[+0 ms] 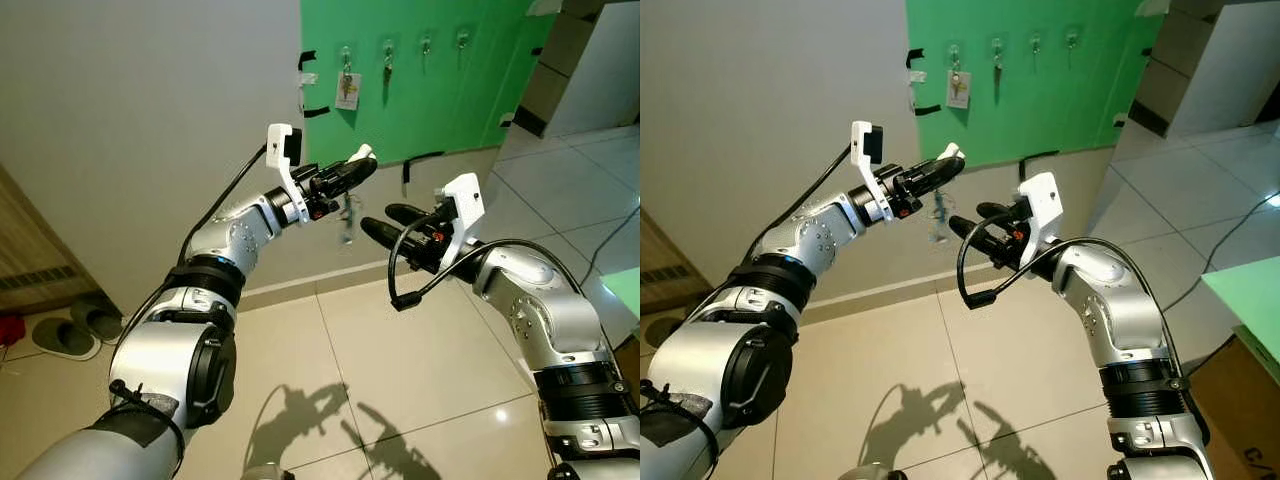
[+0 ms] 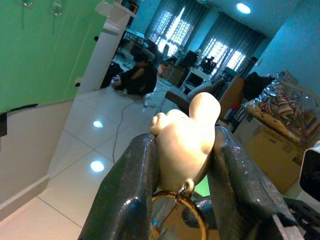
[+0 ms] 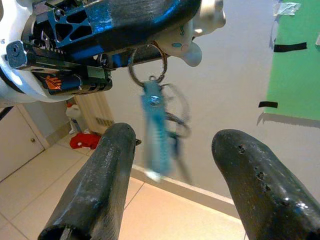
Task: Hang keys on a hook
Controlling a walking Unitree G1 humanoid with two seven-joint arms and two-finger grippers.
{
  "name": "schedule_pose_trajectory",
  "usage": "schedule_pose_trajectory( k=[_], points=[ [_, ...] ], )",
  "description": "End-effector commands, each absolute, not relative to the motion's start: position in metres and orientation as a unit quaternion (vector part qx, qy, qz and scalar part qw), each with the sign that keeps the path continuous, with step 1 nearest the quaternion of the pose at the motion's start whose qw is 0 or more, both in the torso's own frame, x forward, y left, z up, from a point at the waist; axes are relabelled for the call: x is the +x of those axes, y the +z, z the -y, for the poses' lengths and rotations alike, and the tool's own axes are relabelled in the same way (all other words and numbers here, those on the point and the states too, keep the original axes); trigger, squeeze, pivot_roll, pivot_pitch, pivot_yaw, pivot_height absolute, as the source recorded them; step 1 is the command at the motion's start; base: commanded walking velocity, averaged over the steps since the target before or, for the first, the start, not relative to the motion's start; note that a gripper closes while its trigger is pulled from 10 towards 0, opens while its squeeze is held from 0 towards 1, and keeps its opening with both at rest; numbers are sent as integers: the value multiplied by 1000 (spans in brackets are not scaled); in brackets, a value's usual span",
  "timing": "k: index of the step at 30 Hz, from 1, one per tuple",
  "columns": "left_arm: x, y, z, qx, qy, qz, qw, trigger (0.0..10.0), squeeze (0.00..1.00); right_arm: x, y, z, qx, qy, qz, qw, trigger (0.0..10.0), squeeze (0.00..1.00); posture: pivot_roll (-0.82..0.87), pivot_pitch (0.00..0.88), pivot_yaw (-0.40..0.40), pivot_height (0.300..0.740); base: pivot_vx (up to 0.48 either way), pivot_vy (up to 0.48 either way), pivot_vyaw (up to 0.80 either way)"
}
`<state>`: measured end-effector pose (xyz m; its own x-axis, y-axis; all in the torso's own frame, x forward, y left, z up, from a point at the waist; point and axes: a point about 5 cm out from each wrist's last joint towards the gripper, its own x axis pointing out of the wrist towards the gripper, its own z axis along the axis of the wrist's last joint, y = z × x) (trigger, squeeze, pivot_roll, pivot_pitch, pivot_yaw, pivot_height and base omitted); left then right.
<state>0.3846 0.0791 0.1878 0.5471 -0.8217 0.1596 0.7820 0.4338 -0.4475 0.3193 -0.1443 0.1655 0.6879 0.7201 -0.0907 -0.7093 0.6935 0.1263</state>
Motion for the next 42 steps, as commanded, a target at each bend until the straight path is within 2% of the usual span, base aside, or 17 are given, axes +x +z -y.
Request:
schedule_pose_trajectory(
  k=[1,4,10,15,19,25,42],
  points=[
    [388,203,-82,-233,-482,-20,845,10000,0,319,174,144,40,390,-52,919,10000,0,-66,0,87,740,0,0,0],
    [388,203,-83,-233,-481,-19,845,10000,0,323,175,141,33,372,-55,926,10000,0,-64,0,87,740,0,0,0],
    [388,204,-83,-234,-483,-18,843,10000,0,320,172,118,32,372,-51,926,10000,0,-59,0,82,740,0,0,0],
    [388,203,-83,-233,-481,-19,845,10000,0,329,176,107,53,305,-31,950,10000,0,-54,0,78,740,0,0,0],
    [389,202,-84,-229,-470,-20,852,10000,0,329,180,100,52,280,-21,958,10000,0,-51,0,79,740,0,0,0],
    [390,203,-85,-226,-463,-20,857,10000,0,322,183,86,54,289,-15,956,10000,0,-48,0,80,740,0,0,0],
    [394,202,-87,-234,-427,-20,873,10000,0,319,180,79,65,276,-22,959,10000,0,-52,0,81,740,0,0,0]
  ],
)
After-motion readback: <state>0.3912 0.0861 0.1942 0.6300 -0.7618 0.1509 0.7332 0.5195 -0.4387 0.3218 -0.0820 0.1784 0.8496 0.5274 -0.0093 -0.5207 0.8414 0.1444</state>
